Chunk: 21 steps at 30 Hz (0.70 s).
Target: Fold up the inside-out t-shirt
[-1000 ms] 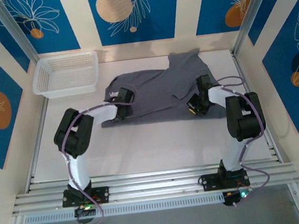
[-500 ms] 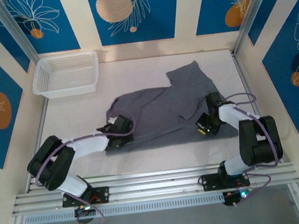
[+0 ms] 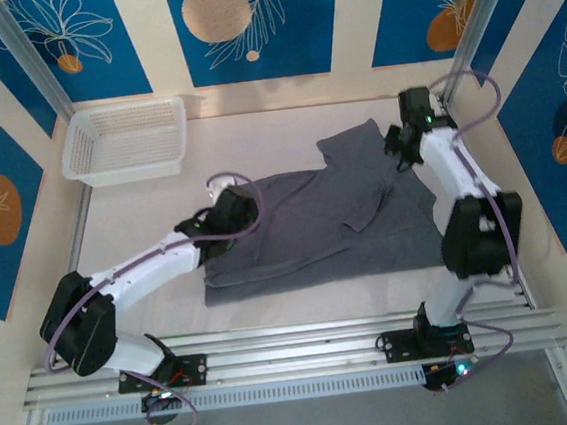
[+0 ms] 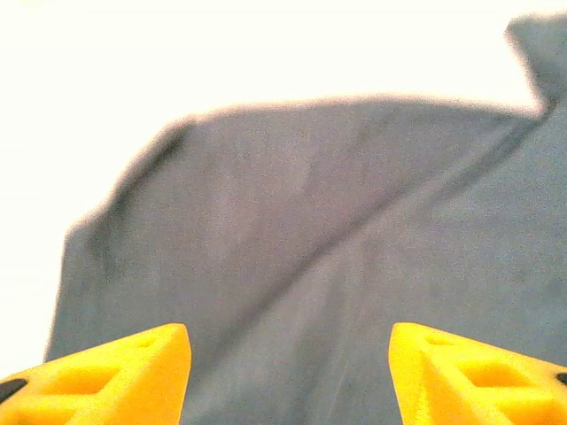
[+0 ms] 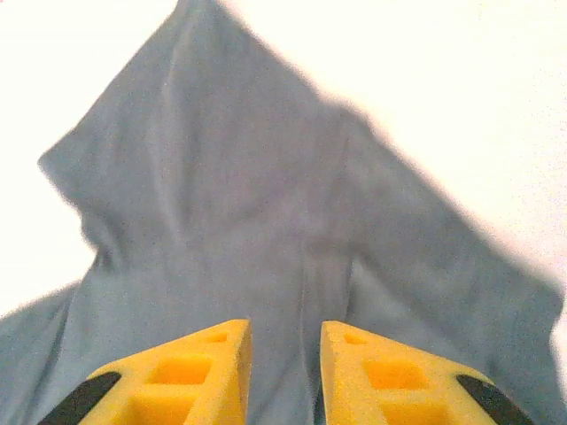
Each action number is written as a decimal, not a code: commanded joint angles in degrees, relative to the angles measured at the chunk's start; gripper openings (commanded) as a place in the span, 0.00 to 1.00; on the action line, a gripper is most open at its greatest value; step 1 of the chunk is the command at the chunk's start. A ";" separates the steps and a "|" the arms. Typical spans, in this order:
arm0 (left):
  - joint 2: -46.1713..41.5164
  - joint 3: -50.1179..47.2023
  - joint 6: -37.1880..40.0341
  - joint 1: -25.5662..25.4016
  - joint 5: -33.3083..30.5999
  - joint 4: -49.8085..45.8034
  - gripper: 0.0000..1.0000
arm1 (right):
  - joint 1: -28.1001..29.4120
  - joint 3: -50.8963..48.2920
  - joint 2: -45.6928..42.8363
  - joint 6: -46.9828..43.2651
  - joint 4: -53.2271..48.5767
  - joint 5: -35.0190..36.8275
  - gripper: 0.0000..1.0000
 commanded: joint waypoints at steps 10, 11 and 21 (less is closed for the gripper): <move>2.13 1.15 13.46 10.24 19.52 5.46 0.68 | -4.90 39.75 37.35 -24.06 -18.00 1.21 0.33; 2.22 0.43 13.16 10.30 20.42 6.10 0.69 | -4.74 40.31 38.42 -25.22 -18.24 0.50 0.33; 5.20 1.46 13.26 11.09 23.13 5.97 0.75 | -4.54 43.11 41.25 -26.02 -18.84 -7.03 0.38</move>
